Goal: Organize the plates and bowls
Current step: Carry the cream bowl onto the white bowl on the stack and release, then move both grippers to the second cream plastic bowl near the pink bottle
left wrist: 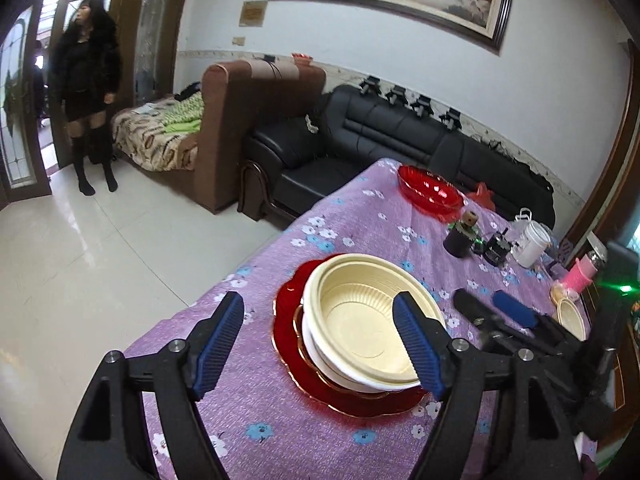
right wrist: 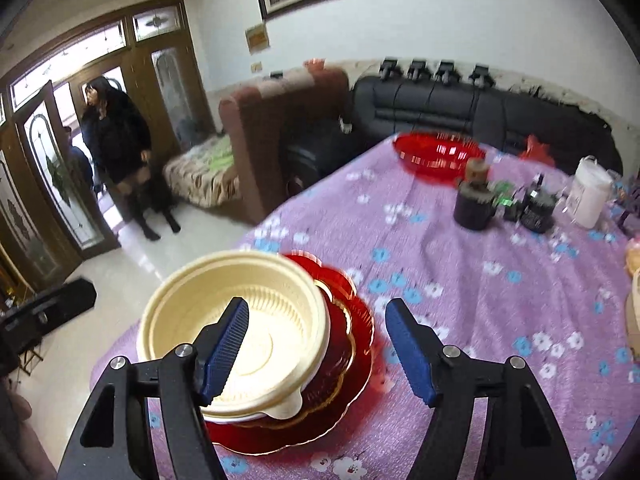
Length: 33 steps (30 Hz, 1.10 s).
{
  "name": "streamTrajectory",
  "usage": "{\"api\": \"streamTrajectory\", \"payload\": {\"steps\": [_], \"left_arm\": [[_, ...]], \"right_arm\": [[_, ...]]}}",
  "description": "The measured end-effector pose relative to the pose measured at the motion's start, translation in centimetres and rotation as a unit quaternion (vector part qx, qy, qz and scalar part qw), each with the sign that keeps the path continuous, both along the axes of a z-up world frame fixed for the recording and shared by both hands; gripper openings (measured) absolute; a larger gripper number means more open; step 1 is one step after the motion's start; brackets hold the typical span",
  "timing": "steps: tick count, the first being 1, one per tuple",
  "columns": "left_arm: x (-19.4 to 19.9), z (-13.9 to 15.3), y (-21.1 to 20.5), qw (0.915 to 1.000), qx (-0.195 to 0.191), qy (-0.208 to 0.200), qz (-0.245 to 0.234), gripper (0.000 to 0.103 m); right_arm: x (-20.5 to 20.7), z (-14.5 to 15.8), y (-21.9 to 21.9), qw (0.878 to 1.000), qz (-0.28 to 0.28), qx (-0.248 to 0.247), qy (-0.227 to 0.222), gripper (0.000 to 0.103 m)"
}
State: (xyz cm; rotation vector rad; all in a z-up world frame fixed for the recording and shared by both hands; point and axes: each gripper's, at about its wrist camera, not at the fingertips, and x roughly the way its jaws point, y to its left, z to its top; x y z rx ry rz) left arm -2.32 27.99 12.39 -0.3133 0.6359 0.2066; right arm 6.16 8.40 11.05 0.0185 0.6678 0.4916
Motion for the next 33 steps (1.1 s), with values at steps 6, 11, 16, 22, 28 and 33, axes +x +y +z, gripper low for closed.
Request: {"api": "streamTrajectory", "payload": {"steps": [6, 11, 16, 22, 28, 33], "left_arm": [[-2.2, 1.1, -2.1, 0.9961, 0.067, -0.048, 0.032, 0.087], [-2.4, 1.2, -5.1, 0.9899, 0.123, -0.058, 0.041, 0.1], [-1.3, 0.7, -8.0, 0.9845, 0.171, -0.027, 0.028, 0.1], [-0.9, 0.0, -9.8, 0.9795, 0.199, -0.015, 0.031, 0.1], [-0.5, -0.4, -10.9, 0.978, 0.207, -0.006, 0.025, 0.1], [-0.1, -0.9, -11.7, 0.9778, 0.209, 0.004, 0.014, 0.1]], "right_arm": [[-3.2, 2.9, -2.1, 0.998, -0.02, 0.016, -0.063, 0.087], [-6.2, 3.5, -3.8, 0.994, -0.031, 0.014, -0.1, 0.091], [-7.6, 2.8, -4.5, 0.992, -0.036, -0.02, -0.119, 0.092], [-8.0, 1.7, -6.1, 0.993, -0.044, -0.009, -0.106, 0.092], [-8.3, 0.9, -7.4, 0.994, -0.049, 0.009, -0.095, 0.092], [-8.3, 0.3, -8.5, 0.995, -0.059, 0.013, -0.082, 0.093]]}}
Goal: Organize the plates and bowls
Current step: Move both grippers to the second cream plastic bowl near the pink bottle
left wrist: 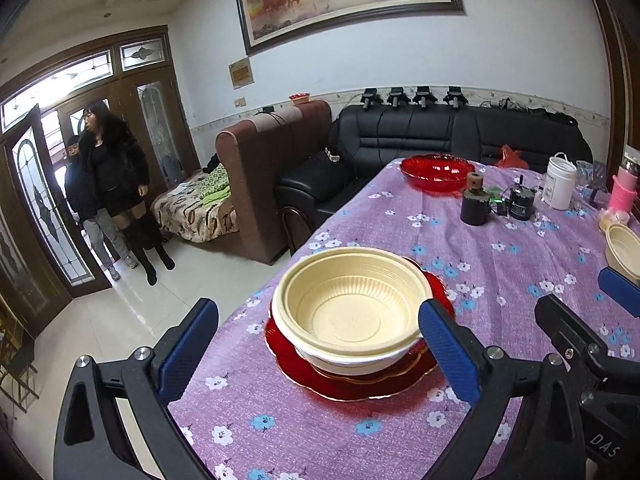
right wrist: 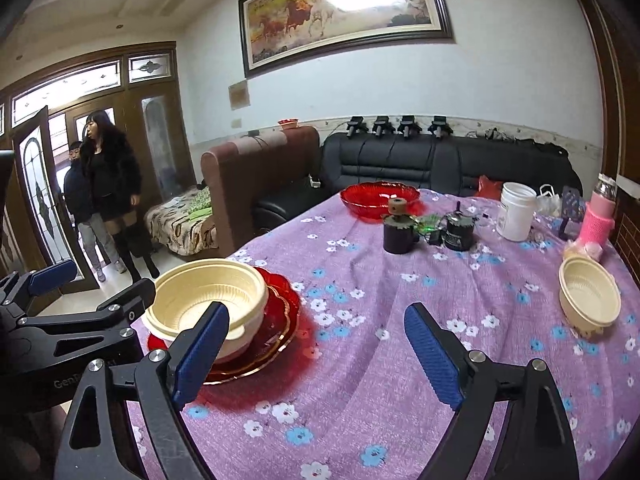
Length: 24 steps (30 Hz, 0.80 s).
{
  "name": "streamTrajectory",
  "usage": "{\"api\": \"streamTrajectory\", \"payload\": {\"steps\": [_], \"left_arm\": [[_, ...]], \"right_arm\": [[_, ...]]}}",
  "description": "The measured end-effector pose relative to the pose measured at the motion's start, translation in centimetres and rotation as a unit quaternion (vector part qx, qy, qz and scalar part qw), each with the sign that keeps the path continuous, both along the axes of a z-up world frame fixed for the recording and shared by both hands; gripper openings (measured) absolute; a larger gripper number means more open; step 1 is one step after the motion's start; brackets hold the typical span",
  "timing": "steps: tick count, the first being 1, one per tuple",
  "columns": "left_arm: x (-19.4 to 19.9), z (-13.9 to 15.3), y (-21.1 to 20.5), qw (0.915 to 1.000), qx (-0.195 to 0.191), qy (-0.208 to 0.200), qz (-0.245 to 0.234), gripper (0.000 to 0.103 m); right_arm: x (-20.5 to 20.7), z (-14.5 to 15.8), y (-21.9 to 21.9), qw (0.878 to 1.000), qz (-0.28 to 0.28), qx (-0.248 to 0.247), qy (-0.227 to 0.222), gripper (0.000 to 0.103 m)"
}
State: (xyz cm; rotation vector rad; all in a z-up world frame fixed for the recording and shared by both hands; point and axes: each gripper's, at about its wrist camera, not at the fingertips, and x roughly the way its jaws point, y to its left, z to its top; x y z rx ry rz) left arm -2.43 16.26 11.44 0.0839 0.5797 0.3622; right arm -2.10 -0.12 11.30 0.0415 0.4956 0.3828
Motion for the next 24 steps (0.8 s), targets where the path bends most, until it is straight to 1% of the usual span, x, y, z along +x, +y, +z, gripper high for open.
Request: {"api": "streamTrajectory", "payload": {"steps": [6, 15, 24], "left_arm": [[-0.3, -0.4, -0.5, 0.9999, 0.001, 0.01, -0.009, 0.1], [0.1, -1.1, 0.5, 0.9994, -0.022, 0.027, -0.007, 0.1], [0.2, -1.6, 1.3, 0.9981, -0.049, 0.036, -0.011, 0.1]], "right_arm": [[-0.1, -0.6, -0.4, 1.0, -0.002, 0.004, 0.018, 0.093], [-0.2, -1.0, 0.3, 1.0, 0.005, 0.0, 0.028, 0.093], [-0.2, -1.5, 0.7, 0.999, 0.014, -0.005, 0.035, 0.093]]}}
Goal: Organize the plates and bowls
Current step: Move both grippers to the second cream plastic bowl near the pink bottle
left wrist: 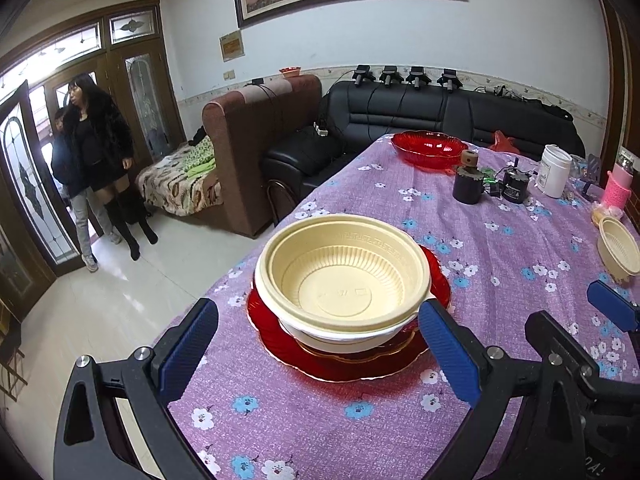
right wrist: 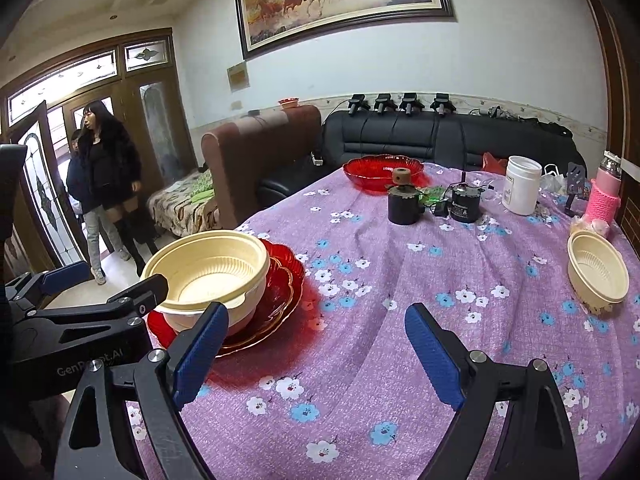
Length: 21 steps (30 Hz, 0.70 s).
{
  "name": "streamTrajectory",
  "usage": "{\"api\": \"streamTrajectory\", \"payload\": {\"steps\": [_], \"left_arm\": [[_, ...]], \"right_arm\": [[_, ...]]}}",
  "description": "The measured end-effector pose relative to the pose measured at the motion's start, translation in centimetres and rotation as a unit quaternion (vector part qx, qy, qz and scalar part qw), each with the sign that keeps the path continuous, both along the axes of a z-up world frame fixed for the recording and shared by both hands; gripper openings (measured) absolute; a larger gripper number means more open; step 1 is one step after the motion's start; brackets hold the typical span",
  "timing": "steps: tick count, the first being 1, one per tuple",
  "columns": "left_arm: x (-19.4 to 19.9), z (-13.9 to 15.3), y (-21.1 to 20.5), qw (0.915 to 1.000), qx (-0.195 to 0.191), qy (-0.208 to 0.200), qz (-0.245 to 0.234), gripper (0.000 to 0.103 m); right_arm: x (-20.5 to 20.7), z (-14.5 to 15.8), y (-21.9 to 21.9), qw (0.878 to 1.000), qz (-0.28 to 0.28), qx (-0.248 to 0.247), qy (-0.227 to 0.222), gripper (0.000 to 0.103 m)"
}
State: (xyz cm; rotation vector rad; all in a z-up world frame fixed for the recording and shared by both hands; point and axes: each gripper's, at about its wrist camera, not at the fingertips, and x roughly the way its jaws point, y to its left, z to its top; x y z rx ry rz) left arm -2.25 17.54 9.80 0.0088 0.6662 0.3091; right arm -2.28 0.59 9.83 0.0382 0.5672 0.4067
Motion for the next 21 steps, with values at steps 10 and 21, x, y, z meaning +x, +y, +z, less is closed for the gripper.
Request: {"api": "streamTrajectory", "payload": {"steps": [10, 21], "left_arm": [[-1.1, 1.2, -0.9, 0.9991, -0.017, -0.031, -0.023, 0.1], [0.0, 0.7, -5.8, 0.9969, 0.004, -0.018, -0.077, 0.1]], "right_arm": [[-0.5, -0.3, -1.8, 1.0, -0.017, -0.005, 0.006, 0.093], [-0.6, -0.7, -9.7, 0.995, -0.097, -0.004, 0.017, 0.093]]}}
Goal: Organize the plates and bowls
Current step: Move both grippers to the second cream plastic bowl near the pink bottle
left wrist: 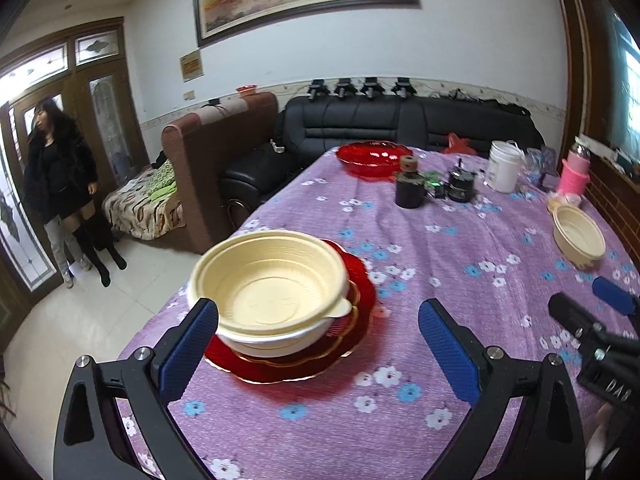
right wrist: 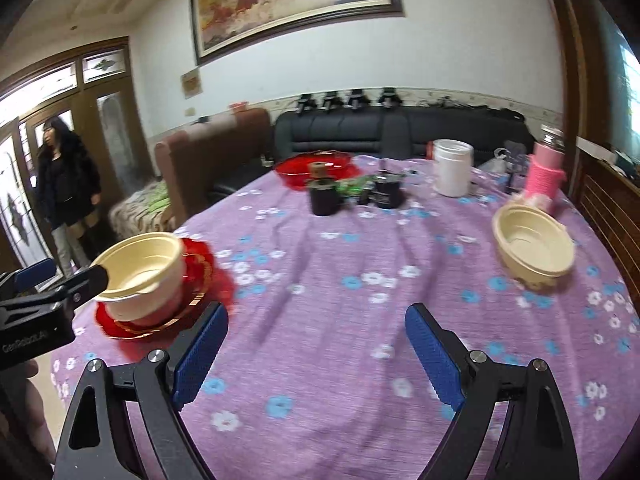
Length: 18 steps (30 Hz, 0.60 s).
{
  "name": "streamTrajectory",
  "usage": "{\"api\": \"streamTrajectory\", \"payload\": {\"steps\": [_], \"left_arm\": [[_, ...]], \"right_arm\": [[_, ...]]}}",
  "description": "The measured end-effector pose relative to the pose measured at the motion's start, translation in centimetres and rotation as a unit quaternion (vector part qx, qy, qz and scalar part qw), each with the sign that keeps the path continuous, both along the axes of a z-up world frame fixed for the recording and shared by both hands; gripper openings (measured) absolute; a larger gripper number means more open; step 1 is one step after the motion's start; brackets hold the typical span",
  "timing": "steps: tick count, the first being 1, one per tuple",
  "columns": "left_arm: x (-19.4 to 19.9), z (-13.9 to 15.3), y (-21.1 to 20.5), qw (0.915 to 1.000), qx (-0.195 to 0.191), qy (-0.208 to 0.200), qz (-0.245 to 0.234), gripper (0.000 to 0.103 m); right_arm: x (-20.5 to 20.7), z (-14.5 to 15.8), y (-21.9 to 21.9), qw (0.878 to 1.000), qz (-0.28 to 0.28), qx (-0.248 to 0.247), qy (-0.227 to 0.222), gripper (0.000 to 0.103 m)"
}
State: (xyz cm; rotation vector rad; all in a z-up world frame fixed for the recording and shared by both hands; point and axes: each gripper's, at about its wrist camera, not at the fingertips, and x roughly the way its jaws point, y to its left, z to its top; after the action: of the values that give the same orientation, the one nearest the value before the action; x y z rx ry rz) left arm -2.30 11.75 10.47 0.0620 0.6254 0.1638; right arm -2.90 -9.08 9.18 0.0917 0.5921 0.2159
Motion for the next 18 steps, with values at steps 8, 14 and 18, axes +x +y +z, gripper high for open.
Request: {"api": "streamTrajectory", "payload": {"steps": [8, 14, 18], "left_arm": [[1.0, -1.5, -4.1, 0.9988, 0.009, 0.026, -0.041, 0.1], [1.4, -2.4, -6.6, 0.9963, 0.036, 0.044, -0.065, 0.1], [1.7, -2.5, -8.3, 0.9943, 0.053, 0.049, -0.078, 0.1]], "right_arm": [[0.0, -2.6, -2.9, 0.999, -0.026, 0.026, 0.024, 0.094], [0.1, -4.0, -4.6, 0.997, -0.047, 0.054, 0.035, 0.094], [0.3, -3.9, -6.0, 0.995, -0.059, 0.069, 0.039, 0.094]]}}
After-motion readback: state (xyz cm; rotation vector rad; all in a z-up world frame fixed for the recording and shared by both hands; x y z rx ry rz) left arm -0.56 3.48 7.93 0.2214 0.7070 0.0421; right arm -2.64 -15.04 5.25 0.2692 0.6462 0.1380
